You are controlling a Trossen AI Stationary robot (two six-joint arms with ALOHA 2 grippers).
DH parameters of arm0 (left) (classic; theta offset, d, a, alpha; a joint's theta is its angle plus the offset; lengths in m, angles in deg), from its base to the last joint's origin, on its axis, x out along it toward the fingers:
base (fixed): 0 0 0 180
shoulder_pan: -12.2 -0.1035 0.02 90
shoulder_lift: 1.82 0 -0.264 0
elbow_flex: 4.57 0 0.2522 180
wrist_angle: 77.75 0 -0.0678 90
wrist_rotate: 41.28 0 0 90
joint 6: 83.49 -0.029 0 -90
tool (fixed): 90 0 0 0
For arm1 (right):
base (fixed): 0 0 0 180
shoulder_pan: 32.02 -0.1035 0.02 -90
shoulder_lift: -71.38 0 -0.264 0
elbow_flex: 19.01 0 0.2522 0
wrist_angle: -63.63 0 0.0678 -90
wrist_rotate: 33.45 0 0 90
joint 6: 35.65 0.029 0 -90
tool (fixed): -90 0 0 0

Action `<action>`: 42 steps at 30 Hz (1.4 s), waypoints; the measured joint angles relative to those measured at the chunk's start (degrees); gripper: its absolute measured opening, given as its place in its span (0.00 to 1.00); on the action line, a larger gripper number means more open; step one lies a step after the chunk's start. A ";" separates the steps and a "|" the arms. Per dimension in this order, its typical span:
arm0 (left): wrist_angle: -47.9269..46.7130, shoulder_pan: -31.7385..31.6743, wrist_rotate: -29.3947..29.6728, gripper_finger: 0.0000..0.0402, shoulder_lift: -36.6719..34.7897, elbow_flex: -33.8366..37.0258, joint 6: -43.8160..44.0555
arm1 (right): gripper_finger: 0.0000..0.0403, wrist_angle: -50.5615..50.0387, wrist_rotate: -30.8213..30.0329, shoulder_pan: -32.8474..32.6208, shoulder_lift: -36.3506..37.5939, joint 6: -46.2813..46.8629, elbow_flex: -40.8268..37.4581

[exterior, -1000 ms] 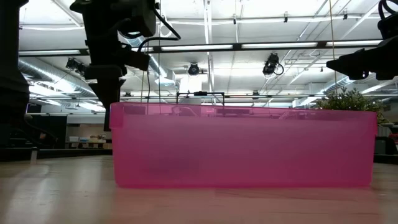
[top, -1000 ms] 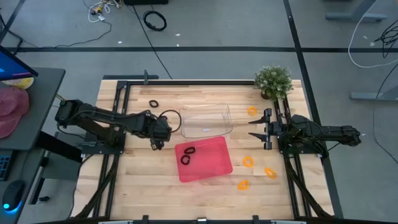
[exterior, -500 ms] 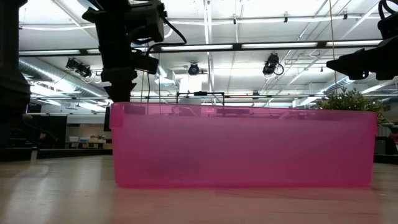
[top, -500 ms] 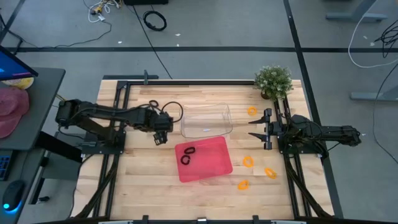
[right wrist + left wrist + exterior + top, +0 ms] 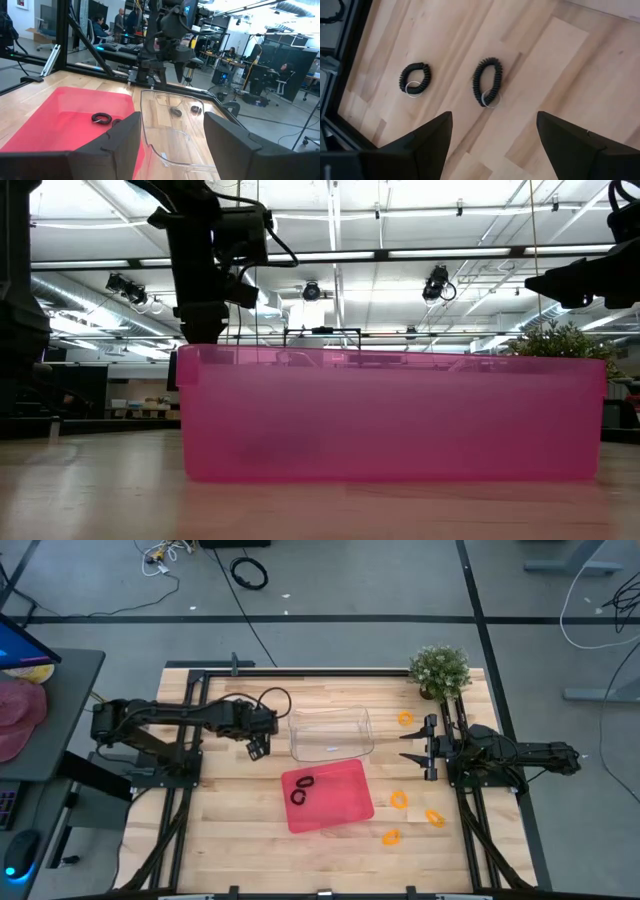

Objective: Sort spring keychains
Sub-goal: Put the bottom black spring keychain into the red bin

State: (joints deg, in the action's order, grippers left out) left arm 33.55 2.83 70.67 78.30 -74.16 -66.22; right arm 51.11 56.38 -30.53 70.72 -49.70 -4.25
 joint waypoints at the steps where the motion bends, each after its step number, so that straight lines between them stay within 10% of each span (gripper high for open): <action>1: 0.02 -0.52 0.08 0.74 0.00 0.00 -0.21 | 0.55 0.00 0.00 0.02 0.00 0.00 -0.02; 42: 4.08 -15.34 -2.84 0.74 0.00 0.00 -7.44 | 0.55 0.00 0.00 0.00 0.00 0.00 0.00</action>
State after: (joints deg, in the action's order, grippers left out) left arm 37.64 -12.51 67.83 78.29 -74.16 -73.66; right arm 51.11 56.38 -30.52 70.72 -49.70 -4.25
